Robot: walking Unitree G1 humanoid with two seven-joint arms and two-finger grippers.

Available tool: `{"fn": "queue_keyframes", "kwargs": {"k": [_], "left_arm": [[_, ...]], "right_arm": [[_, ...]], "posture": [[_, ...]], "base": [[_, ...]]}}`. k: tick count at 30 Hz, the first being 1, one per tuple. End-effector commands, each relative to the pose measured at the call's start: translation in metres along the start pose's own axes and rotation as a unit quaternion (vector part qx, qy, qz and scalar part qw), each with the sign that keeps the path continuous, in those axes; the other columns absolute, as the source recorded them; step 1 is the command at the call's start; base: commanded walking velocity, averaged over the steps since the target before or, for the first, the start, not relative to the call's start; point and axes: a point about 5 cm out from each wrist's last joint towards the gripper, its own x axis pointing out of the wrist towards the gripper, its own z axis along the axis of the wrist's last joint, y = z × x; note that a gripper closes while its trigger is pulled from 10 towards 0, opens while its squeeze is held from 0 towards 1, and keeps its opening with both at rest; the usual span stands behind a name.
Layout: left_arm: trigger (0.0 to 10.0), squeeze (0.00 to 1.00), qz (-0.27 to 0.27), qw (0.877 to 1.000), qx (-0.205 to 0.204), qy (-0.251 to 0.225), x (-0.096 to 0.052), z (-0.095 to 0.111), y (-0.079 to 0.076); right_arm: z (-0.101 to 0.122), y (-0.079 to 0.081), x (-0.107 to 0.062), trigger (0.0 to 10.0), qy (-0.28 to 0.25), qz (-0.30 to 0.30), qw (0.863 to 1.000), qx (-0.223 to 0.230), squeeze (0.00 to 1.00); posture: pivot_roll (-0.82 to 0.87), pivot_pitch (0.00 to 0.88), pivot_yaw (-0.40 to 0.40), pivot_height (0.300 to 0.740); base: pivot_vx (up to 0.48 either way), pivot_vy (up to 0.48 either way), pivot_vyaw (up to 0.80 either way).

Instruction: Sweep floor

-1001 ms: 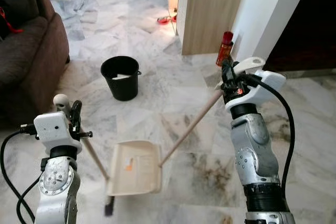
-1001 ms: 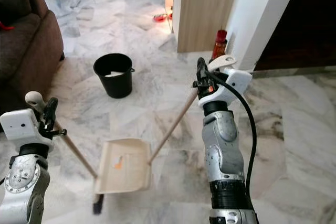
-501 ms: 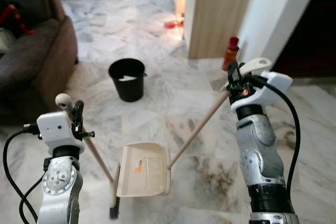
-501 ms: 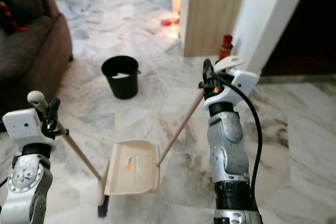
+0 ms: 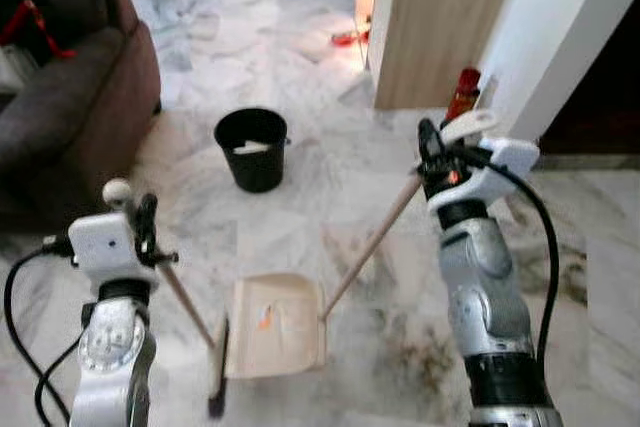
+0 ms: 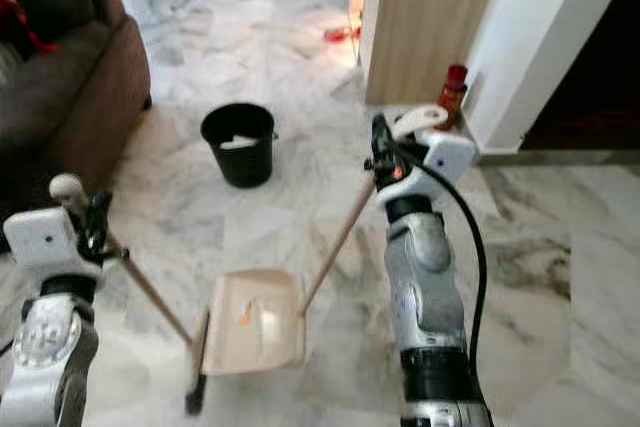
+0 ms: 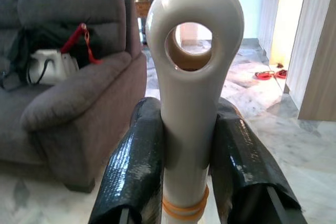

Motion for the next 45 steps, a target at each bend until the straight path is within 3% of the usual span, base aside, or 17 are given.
{"fn": "queue_keyframes", "kwargs": {"k": [1,45], "left_arm": [[10.0,0.00,-0.003,1.000,0.001,-0.020,0.0014,0.0082,-0.0021],[10.0,0.00,-0.007,1.000,0.003,-0.021,0.0001,0.0084,-0.0024]], "right_arm": [[0.0115,-0.0005,0.0010,10.0,-0.028,0.001,1.000,0.005,0.00],[0.0131,0.0054,-0.0013,10.0,-0.034,0.018,0.999,0.014,0.00]], "posture": [[0.04,0.090,0.033,0.740],[0.03,0.065,0.045,0.740]], "base": [[0.319,0.000,0.00],[0.374,0.000,0.00]]}}
